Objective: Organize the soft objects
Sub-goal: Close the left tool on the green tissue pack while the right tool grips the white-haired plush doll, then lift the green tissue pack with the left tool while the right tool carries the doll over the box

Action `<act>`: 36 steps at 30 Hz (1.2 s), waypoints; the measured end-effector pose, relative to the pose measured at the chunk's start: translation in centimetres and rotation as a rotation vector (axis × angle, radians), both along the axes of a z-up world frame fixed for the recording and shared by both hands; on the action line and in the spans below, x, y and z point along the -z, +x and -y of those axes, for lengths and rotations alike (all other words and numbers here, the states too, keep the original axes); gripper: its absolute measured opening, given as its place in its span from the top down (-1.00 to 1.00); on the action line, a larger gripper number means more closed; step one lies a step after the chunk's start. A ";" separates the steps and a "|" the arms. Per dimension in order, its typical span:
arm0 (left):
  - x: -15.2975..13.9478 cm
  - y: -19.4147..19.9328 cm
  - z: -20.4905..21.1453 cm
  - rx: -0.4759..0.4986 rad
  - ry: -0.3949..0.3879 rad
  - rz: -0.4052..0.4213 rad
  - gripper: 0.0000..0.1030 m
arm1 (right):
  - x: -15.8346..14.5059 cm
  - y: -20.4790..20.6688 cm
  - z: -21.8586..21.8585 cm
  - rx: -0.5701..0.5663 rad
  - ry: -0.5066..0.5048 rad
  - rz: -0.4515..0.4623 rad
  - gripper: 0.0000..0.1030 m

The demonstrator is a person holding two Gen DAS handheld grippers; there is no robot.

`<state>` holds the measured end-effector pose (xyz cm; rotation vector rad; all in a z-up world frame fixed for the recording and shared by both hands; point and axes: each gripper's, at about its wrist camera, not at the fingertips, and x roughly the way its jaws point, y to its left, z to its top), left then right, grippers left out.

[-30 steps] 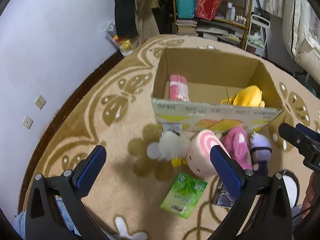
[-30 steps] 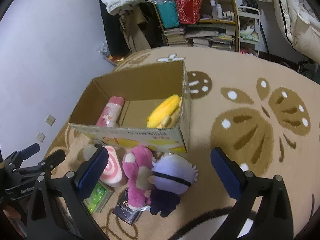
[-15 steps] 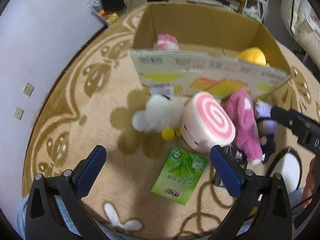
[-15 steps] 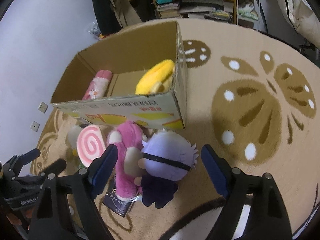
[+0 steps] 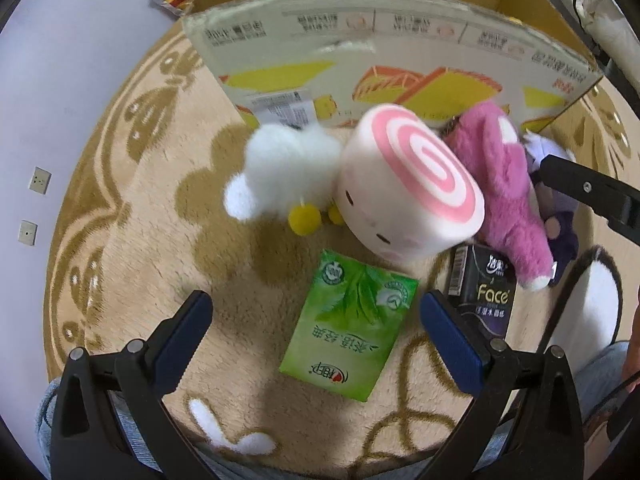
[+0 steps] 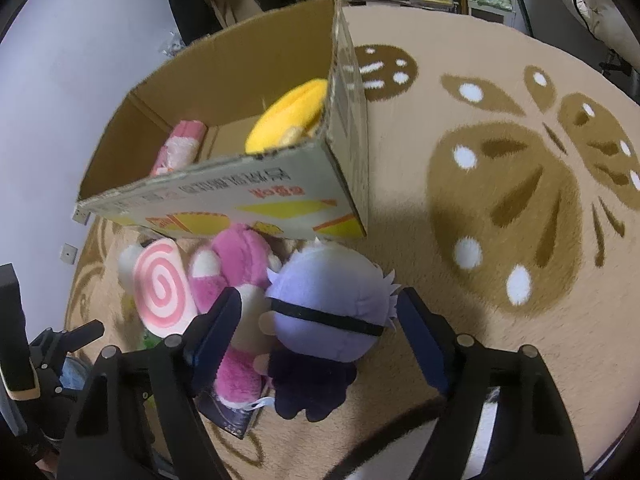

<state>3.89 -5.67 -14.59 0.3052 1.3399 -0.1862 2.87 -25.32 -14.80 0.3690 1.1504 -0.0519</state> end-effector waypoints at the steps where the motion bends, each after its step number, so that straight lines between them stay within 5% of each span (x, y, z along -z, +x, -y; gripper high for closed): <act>1: 0.2 0.0 0.0 0.002 0.001 -0.005 -0.99 | 0.3 0.1 0.0 0.003 -0.011 -0.014 -0.54; 7: 1.4 -0.1 0.0 0.017 0.047 -0.036 -0.95 | 1.4 0.3 0.3 0.004 -0.004 -0.066 -0.45; 11: 2.3 0.0 -0.1 0.021 0.036 -0.077 -0.64 | 2.0 0.4 0.2 0.004 0.016 -0.083 -0.44; 13: 2.6 0.1 -0.1 0.031 0.024 -0.082 -0.54 | 1.9 0.5 0.0 -0.013 0.013 -0.077 -0.26; 17: 2.4 0.0 0.0 0.050 0.010 -0.076 -0.05 | 1.4 0.5 -0.8 -0.034 -0.032 -0.066 -0.23; 36: -3.0 -0.1 -2.5 -0.070 -0.033 0.130 -0.04 | -3.3 -1.4 -0.7 -0.029 -0.057 0.083 -0.18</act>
